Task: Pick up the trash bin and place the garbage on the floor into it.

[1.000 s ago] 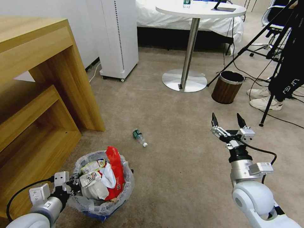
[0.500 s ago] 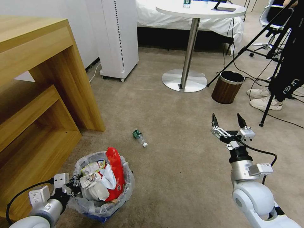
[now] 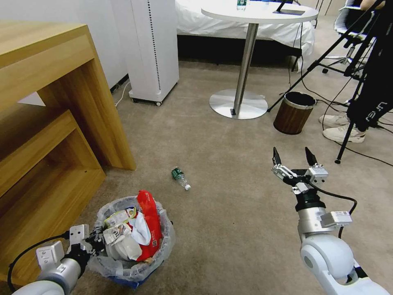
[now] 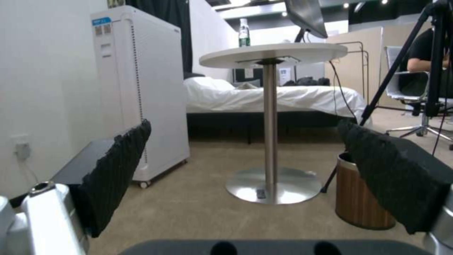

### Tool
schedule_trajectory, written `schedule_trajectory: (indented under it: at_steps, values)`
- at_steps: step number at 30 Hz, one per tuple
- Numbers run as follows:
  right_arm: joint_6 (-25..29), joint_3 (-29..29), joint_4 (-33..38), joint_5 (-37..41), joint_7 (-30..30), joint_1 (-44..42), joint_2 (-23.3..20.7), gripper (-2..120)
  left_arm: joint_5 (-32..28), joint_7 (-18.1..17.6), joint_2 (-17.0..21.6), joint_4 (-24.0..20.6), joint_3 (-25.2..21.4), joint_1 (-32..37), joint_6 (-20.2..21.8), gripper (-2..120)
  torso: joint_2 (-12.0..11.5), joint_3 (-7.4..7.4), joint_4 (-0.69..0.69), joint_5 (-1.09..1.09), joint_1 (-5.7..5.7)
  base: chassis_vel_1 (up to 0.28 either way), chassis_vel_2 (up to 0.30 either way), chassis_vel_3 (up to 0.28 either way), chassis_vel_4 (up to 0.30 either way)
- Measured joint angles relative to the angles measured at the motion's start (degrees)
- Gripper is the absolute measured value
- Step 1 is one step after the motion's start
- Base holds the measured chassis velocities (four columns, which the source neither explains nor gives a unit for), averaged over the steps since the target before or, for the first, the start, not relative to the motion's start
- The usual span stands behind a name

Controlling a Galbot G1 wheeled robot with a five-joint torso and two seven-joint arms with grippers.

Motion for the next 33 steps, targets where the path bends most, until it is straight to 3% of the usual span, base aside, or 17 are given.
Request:
schedule_trajectory:
  at_steps: [33]
  values:
    - [-0.23, -1.43, -2.48, -1.11, -0.75, 1.66, 0.04, 100, 0.51, -0.12, -0.91, 1.42, 0.06, -1.15, -0.71, 0, 0.0, -0.01, 0.0, 0.0, 0.0, -0.003, 0.003, 0.003, -0.003]
